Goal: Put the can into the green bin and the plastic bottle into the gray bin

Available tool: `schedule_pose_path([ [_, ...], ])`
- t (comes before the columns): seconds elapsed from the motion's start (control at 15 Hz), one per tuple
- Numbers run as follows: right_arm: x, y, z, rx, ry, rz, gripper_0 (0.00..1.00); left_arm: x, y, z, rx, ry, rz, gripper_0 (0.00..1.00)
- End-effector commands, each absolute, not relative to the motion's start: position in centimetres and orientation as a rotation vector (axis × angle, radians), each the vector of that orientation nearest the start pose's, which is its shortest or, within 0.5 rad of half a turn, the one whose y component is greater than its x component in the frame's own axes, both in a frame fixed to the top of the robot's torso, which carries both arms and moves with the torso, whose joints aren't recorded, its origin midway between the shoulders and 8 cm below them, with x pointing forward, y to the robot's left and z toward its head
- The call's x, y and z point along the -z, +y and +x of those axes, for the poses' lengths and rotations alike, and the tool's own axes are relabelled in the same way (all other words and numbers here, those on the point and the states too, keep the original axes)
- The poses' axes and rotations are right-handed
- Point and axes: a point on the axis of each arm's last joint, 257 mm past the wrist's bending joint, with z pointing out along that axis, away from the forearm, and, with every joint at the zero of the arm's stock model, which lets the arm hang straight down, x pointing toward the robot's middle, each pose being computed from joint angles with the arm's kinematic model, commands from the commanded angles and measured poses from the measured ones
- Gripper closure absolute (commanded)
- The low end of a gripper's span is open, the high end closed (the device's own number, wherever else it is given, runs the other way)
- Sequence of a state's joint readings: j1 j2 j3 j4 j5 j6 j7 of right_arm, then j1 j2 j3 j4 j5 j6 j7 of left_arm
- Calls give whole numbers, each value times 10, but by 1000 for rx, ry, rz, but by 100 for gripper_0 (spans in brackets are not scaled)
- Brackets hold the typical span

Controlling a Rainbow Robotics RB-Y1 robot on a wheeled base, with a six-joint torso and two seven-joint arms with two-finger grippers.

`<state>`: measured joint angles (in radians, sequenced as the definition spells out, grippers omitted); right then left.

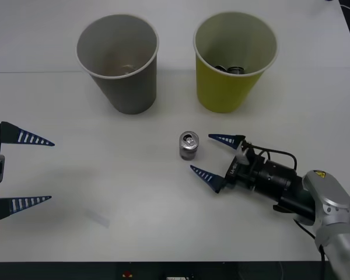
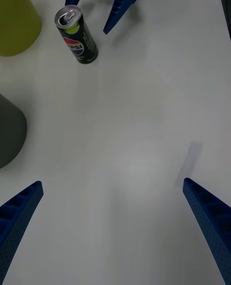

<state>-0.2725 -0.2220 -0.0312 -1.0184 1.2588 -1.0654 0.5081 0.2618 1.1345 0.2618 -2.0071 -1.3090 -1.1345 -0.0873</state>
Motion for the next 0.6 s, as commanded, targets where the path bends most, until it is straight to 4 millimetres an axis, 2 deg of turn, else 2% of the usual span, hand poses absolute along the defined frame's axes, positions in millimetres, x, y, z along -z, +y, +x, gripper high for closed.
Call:
schedule_pose_path([
  [0.07, 281, -63, 484, -597, 1348, -951, 0, 167, 286, 341, 118, 1444, 1762, 0],
  [0.6, 280, -27, 489, -581, 1336, -937, 0, 167, 286, 341, 118, 1444, 1762, 0],
])
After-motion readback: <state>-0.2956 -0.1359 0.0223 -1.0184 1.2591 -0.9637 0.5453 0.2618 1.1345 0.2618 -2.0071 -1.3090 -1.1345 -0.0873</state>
